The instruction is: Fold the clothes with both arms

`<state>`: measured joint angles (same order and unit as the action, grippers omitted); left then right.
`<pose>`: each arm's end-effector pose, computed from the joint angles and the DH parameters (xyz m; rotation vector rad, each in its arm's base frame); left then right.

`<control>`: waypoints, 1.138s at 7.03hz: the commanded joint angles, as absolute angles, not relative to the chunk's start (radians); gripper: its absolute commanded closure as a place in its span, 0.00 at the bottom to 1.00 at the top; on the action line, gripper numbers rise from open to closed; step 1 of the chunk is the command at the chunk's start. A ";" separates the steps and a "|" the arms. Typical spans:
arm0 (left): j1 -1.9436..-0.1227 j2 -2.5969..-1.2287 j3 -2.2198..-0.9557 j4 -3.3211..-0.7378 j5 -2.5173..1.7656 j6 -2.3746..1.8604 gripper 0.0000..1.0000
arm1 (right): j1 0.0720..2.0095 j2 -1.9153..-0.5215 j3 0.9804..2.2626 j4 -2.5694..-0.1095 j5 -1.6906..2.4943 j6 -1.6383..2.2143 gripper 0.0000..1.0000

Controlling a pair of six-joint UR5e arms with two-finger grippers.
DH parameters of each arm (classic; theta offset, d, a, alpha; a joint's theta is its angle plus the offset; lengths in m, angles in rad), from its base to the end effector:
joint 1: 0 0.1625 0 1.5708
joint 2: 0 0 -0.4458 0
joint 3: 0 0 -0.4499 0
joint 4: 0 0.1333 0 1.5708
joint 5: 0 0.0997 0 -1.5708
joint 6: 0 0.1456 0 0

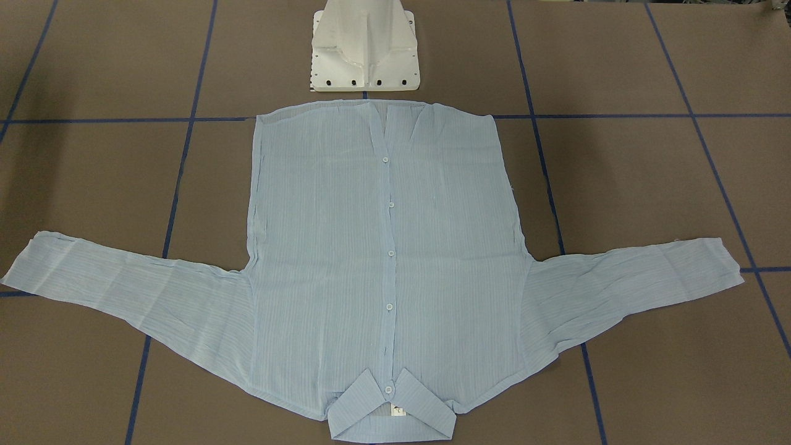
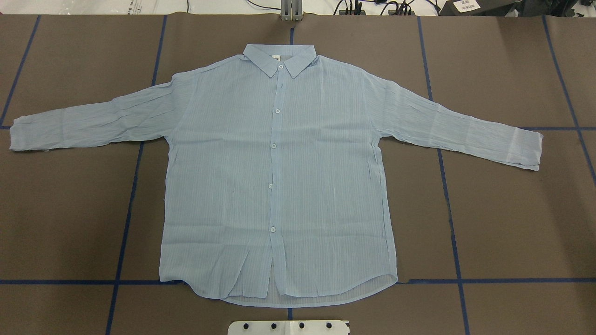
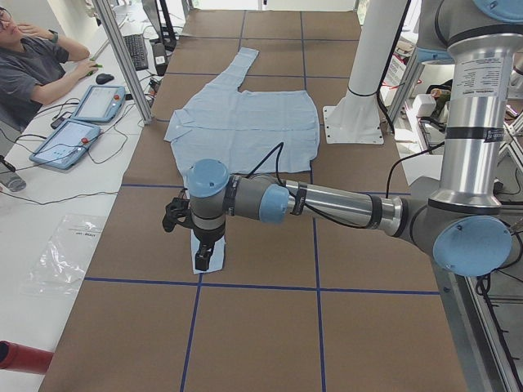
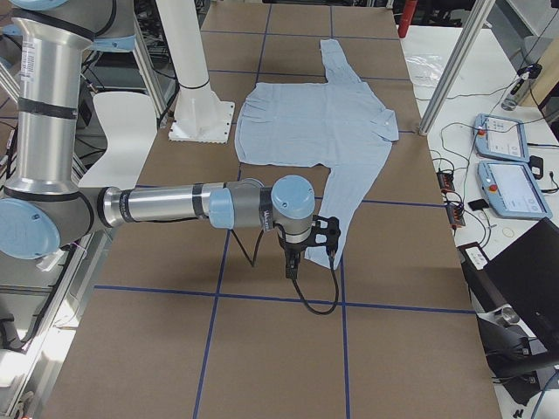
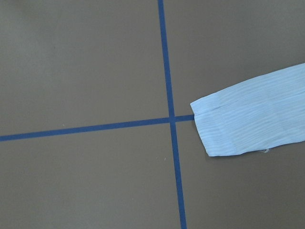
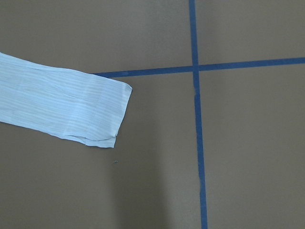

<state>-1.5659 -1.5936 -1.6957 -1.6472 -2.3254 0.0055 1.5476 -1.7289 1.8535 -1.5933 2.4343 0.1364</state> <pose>-0.0307 -0.5761 0.6232 0.2136 0.7514 0.0944 0.0114 -0.4854 0.6308 0.0266 -0.8677 0.0619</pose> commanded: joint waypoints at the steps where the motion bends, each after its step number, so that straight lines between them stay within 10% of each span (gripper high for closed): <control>1: -1.563 -1.600 -1.658 -1.783 -2.401 -0.029 0.00 | 1.449 -1.715 1.798 -1.443 2.428 0.168 0.00; 4: -1.563 -1.534 -1.612 -2.056 -2.388 -0.035 0.01 | 1.318 -1.631 1.487 -0.882 2.402 0.427 0.00; 8: -1.563 -1.525 -1.608 -2.066 -2.391 -0.035 0.00 | 1.115 -1.579 1.462 -0.853 2.229 0.575 0.00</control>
